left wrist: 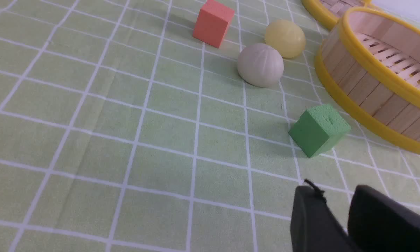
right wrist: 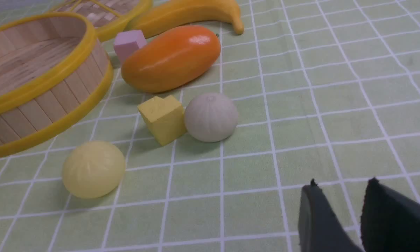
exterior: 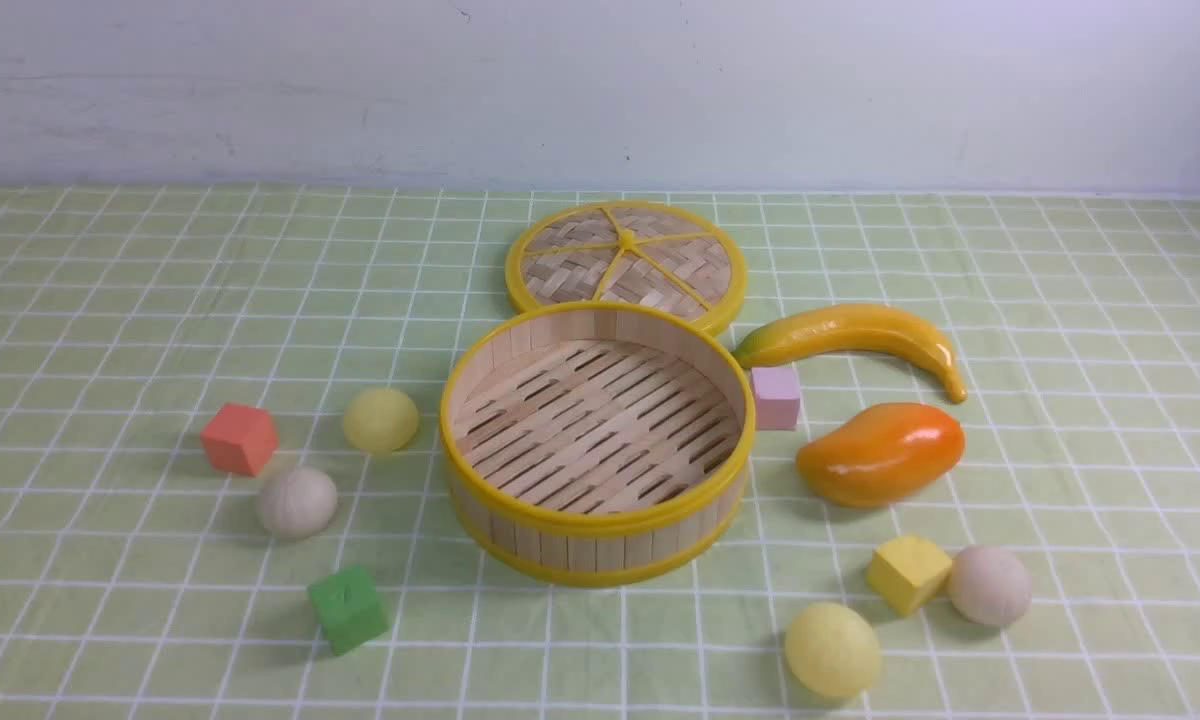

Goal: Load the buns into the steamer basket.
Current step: Use the right arm to grab a steamed stuffed bun

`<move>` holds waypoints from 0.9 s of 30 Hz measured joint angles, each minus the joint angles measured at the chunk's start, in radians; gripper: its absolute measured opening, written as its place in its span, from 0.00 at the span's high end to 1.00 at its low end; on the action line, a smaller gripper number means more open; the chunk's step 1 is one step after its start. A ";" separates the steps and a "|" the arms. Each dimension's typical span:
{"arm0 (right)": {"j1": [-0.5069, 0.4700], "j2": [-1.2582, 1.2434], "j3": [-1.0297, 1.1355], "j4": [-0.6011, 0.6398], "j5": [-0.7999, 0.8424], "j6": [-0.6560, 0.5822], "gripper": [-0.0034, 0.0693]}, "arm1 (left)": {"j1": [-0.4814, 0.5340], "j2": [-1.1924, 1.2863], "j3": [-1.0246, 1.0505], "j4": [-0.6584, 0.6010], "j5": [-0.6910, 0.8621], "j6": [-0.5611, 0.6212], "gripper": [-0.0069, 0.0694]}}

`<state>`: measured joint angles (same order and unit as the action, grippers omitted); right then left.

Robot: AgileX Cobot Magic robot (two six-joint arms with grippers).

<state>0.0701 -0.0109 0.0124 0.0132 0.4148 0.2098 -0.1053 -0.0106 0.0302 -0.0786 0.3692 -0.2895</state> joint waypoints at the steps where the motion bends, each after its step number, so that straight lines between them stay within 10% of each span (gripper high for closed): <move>1: 0.000 0.000 0.000 0.000 0.000 0.000 0.67 | 0.000 0.000 0.000 0.000 0.000 0.000 0.69; 27: 0.000 0.000 0.001 -0.025 -0.008 0.001 0.64 | 0.000 0.000 0.000 0.000 0.000 0.000 0.67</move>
<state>0.0701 -0.0109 0.0134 -0.0113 0.4067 0.2104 -0.1053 -0.0106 0.0302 -0.0786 0.3692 -0.2895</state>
